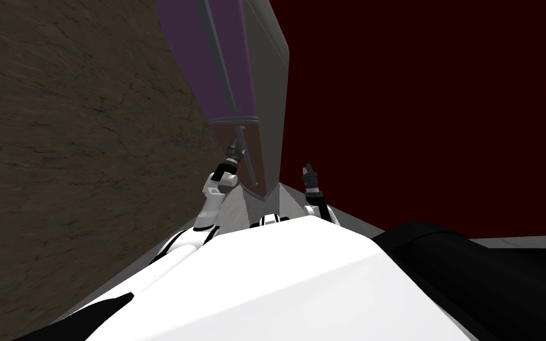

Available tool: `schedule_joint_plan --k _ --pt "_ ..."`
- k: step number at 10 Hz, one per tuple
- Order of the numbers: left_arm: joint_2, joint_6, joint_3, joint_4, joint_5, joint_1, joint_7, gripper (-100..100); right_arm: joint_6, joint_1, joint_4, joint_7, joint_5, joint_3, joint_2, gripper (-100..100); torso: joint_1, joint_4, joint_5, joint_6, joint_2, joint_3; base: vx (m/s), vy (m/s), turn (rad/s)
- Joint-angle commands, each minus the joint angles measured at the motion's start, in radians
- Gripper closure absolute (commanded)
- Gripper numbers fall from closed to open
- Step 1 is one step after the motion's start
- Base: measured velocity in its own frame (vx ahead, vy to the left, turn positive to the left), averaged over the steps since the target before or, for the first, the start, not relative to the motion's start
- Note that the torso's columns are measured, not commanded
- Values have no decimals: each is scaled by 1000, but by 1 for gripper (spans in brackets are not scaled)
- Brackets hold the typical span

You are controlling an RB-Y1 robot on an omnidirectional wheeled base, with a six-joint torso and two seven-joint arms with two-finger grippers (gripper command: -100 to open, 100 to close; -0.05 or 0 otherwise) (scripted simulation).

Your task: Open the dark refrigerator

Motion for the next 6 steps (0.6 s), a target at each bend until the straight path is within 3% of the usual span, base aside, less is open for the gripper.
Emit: schedule_joint_plan --k 1,3,6 --pt "27 62 -1 62 30 -77 30 -100 0 0 0 0 0 0 0 0 -1 0 -1 0 0 0 -45 -84 61" --pt "27 62 -1 71 30 -119 30 -100 0 0 0 0 0 0 0 0 -2 0 -1 0 0 0 -33 -66 12" --pt "55 150 1 156 64 -213 66 -100 0 0 0 0 0 0 0 0 0 0 0 0 -1 0 -31 -63 45"
